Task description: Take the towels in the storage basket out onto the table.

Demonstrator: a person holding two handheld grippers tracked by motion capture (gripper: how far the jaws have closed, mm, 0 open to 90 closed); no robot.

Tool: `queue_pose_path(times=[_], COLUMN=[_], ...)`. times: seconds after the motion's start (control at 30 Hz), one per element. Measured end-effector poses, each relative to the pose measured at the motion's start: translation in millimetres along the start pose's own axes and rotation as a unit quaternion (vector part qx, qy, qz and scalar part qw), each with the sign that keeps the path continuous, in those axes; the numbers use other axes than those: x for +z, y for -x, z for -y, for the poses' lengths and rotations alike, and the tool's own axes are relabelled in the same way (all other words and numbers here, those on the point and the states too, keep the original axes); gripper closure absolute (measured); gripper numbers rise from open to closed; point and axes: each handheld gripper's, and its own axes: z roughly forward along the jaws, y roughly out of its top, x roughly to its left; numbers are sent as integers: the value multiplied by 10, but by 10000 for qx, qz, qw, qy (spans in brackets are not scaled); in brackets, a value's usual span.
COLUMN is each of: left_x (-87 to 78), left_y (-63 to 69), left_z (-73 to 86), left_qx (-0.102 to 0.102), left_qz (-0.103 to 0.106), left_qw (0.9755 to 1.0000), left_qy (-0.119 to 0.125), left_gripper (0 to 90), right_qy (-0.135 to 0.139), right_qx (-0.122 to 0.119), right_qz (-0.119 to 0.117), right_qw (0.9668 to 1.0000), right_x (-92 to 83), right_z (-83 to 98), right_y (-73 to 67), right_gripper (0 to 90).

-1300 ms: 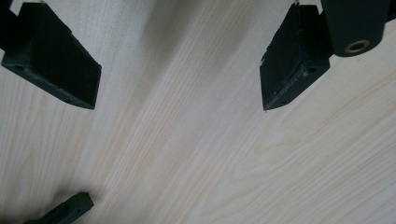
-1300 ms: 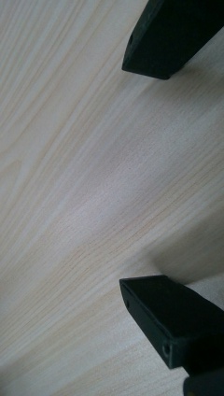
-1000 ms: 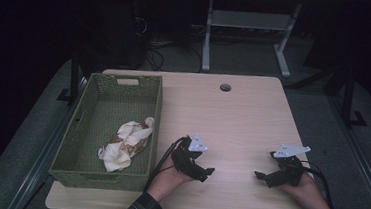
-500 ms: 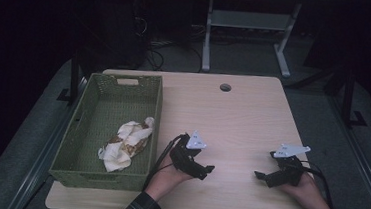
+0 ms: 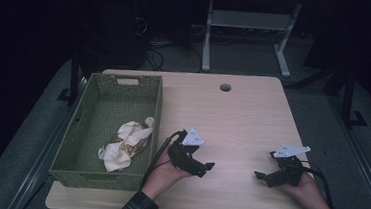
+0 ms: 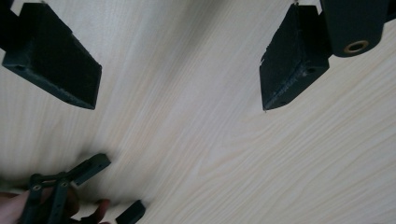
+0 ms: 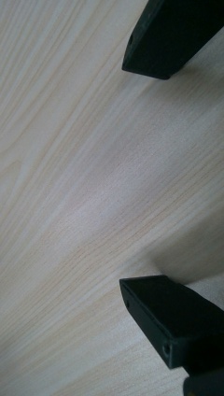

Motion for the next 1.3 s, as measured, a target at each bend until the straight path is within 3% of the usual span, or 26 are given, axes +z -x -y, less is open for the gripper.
queue_pose_path(times=[0.4,0.9,1.3], left_x=[-83,-264,-468], left_y=[-1,-121,-282], left_z=[-154,-342,-397], left_qx=[246,359,377], left_qz=[378,430,282], left_qw=[9989,9981,9984], left_qy=[124,242,326], left_gripper=[124,125,127], right_qy=[1,1,2], right_qx=[0,-2,2], right_qz=[1,1,1], right_qw=[10000,10000,10000], right_x=[0,0,0], right_z=[0,0,0], right_y=[0,0,0], right_gripper=[0,0,0])
